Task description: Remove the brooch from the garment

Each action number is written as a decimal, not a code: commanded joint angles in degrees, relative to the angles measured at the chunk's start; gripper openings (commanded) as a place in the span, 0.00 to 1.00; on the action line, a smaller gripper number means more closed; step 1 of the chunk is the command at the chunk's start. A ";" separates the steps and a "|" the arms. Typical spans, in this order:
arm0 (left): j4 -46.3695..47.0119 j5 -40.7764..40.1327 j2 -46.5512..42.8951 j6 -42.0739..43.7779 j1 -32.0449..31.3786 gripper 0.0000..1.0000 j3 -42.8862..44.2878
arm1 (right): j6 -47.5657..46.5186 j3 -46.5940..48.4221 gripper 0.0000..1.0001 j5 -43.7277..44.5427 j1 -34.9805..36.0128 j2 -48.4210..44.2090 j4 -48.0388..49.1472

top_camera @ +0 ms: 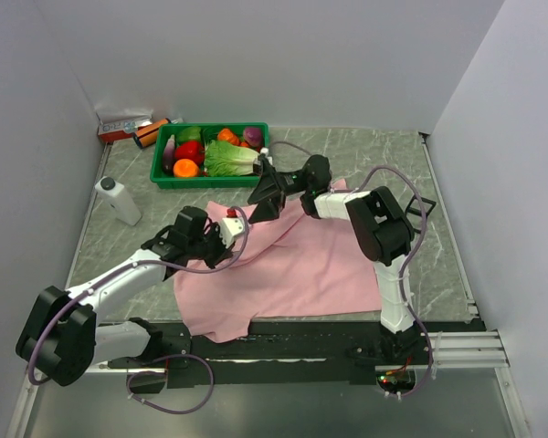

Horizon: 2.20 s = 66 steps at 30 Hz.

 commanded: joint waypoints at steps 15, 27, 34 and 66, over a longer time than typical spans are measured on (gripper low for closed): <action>-9.69 6.63 1.03 -3.94 4.18 0.01 9.18 | -89.11 44.61 1.00 35.02 1.20 -13.23 -110.28; -8.98 14.62 2.44 -4.83 6.73 0.01 10.33 | -105.57 -4.15 1.00 70.90 1.04 -39.16 -61.14; -3.22 16.38 -1.60 -8.94 8.49 0.01 6.21 | -110.67 -10.59 0.78 38.89 1.91 -36.88 -62.81; 31.45 9.88 -5.73 -28.55 8.05 0.01 -9.97 | -116.83 -12.53 0.29 39.03 17.48 -22.64 -66.31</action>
